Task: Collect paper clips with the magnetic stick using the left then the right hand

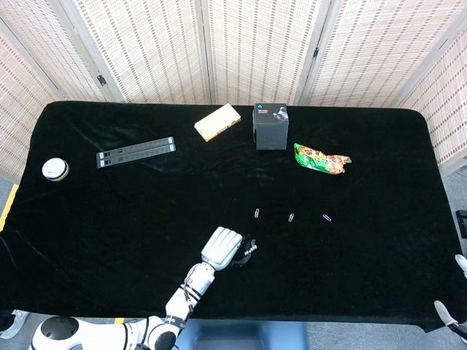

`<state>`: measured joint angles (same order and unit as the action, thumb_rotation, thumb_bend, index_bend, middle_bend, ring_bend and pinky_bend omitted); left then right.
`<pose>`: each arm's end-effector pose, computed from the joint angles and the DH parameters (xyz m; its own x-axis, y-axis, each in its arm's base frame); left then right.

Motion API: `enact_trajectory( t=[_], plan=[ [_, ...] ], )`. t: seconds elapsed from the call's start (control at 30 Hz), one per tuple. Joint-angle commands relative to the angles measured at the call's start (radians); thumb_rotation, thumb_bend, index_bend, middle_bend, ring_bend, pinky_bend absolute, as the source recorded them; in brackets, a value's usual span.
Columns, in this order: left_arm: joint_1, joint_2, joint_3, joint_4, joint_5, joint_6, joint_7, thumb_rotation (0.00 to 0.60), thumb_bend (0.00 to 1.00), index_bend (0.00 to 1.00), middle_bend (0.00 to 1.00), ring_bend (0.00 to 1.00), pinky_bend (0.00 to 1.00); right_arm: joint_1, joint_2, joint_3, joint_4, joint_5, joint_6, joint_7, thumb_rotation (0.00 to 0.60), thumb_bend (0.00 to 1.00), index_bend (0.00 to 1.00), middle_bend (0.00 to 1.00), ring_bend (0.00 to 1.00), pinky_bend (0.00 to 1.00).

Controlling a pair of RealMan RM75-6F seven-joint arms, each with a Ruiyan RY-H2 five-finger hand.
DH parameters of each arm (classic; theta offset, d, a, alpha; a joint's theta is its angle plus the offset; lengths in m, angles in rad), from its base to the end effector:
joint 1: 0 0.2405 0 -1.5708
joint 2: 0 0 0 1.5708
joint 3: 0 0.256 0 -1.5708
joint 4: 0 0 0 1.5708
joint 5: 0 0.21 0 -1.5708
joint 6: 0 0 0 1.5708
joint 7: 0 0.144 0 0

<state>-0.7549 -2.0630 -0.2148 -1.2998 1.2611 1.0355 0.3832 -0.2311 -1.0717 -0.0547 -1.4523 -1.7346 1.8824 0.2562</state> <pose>-0.0392 0.2721 -0.1378 0.2613 0.3031 0.9164 0.8582 -0.5075 -0.0768 -0.3267 -0.0524 0.2086 0.3336 0.1259 0.9343 -0.9412 -0.0118 0.3376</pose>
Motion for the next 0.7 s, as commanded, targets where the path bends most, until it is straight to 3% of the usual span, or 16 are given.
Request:
enact_trajectory(
  t=[0.03,0.33,0.53,0.63,0.7],
  plan=[
    [-0.002,0.012,-0.007,-0.017,-0.015,-0.009,0.012,0.600,0.19,0.03,1.00,1.00,1.00,0.000,0.000,0.000,0.000,0.000,-0.001,-0.001,0.600,0.29,0.00,0.00,0.00,0.00],
    [0.005,0.053,-0.012,-0.067,-0.005,0.016,0.014,0.600,0.17,0.00,1.00,1.00,1.00,0.002,-0.001,0.001,-0.002,-0.002,-0.007,-0.008,0.600,0.29,0.00,0.00,0.00,0.00],
    [0.038,0.133,0.014,-0.158,0.026,0.072,0.047,0.600,0.17,0.00,0.99,1.00,1.00,0.008,0.000,-0.001,-0.005,-0.016,-0.012,-0.018,0.600,0.29,0.00,0.00,0.00,0.00],
    [0.077,0.216,0.042,-0.229,0.048,0.125,0.096,0.600,0.17,0.00,0.90,0.98,1.00,0.015,0.002,-0.005,-0.008,-0.031,-0.018,-0.027,0.600,0.29,0.00,0.00,0.00,0.00],
    [0.114,0.288,0.062,-0.286,0.065,0.172,0.117,0.600,0.17,0.00,0.78,0.86,0.97,0.020,0.003,-0.007,-0.010,-0.041,-0.021,-0.035,0.600,0.29,0.00,0.00,0.00,0.00]
  ],
)
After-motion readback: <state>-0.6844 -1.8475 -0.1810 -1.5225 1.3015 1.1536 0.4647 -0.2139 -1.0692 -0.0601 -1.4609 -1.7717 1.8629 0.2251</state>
